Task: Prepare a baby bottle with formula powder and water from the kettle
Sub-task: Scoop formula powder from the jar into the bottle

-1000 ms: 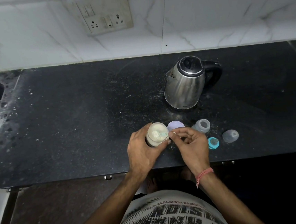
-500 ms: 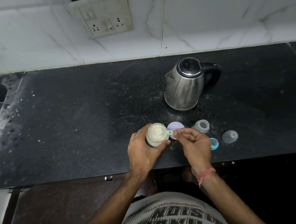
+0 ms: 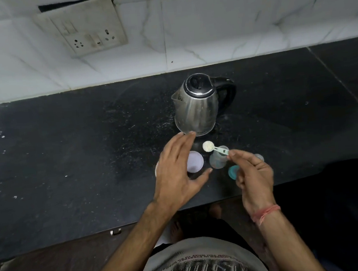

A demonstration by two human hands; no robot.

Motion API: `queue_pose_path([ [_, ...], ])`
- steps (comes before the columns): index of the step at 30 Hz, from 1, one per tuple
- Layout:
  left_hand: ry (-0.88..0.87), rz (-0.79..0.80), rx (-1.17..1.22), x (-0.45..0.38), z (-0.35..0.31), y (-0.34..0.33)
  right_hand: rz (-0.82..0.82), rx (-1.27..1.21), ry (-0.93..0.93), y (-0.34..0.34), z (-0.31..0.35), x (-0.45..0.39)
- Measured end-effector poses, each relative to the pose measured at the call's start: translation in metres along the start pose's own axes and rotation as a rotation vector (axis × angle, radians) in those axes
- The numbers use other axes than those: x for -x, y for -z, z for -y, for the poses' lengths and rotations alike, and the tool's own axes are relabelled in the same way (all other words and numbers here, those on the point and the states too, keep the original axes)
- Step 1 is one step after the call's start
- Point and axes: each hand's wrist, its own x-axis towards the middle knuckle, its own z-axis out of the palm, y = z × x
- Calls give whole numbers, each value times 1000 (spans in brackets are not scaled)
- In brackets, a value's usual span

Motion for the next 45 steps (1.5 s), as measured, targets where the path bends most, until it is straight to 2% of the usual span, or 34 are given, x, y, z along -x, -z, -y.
queue_pose_path([
  [3,-11,124,14,-9,-10,-13,-38,-10,16,14,8,-3],
  [8,203,261,142,-23,-21,-42,-82,0,39,34,17,-15],
  [14,319,359,60,-38,-17,-72,-65,44,74,52,22,-29],
  [24,413,318,30,-44,-20,-80,32,203,139,54,8,-53],
  [31,411,323,22,-43,-15,-84,56,529,334,52,8,-52],
  [34,402,312,22,-42,-12,-86,48,579,400,50,9,-50],
  [40,387,325,33,-43,-10,-87,112,767,694,47,12,-43],
  [45,377,306,43,-41,-9,-87,139,831,834,49,7,-41],
])
